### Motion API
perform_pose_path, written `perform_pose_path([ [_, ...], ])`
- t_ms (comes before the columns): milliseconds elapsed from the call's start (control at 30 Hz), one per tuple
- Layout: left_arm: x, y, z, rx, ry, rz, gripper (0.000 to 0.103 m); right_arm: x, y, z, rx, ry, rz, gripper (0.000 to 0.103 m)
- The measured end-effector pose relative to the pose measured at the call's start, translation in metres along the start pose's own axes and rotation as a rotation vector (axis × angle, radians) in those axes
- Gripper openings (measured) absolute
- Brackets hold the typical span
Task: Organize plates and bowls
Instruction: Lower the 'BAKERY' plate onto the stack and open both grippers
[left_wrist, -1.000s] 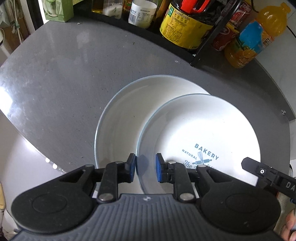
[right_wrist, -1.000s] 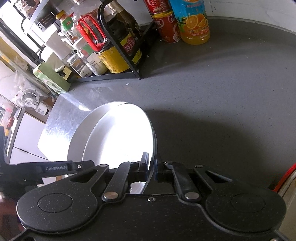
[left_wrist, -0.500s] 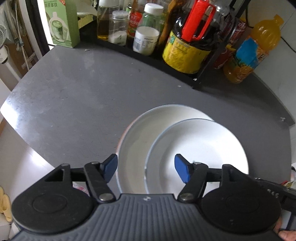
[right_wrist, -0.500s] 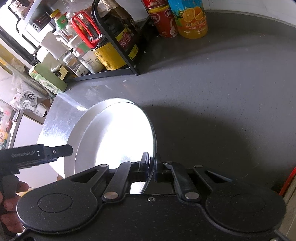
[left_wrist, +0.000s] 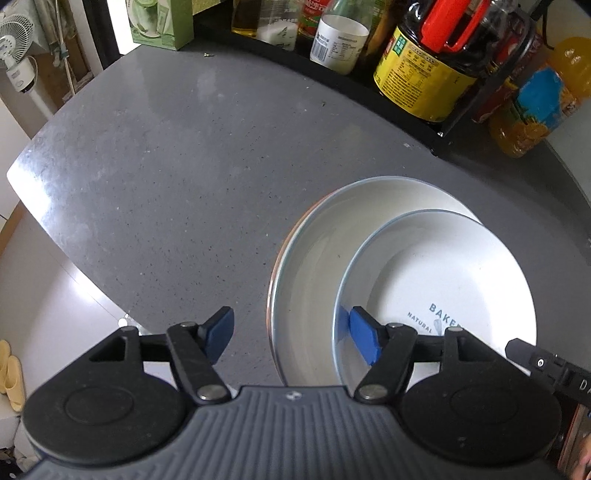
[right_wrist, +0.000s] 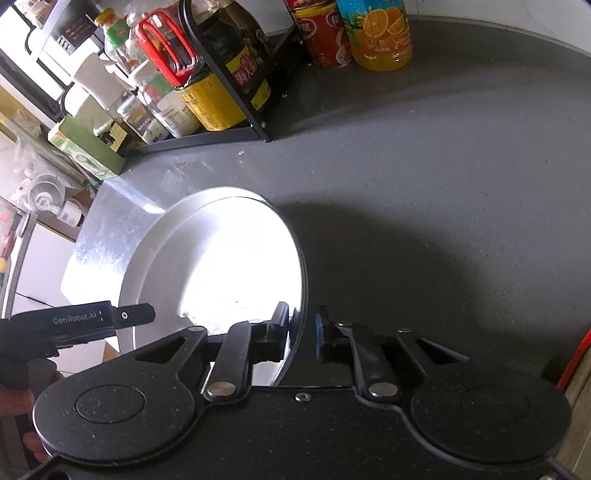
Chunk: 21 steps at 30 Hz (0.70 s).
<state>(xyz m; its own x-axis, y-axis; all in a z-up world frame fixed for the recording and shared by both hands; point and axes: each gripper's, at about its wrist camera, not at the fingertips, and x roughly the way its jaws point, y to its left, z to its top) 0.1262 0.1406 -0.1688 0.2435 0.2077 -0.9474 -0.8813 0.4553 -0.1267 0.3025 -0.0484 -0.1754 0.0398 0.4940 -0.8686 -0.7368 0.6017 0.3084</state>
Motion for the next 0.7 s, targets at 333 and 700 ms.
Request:
perform_pose_path([
  [333,-0.002,0.005,0.004,-0.012,-0.059,0.006,0.06,0.013,0.008,0.0,-0.015,0.019,-0.026,0.026],
  [700,-0.002,0.003,0.011,0.001,-0.045,0.035,0.046,-0.003,0.02,0.001,-0.041,-0.005,-0.031,0.031],
])
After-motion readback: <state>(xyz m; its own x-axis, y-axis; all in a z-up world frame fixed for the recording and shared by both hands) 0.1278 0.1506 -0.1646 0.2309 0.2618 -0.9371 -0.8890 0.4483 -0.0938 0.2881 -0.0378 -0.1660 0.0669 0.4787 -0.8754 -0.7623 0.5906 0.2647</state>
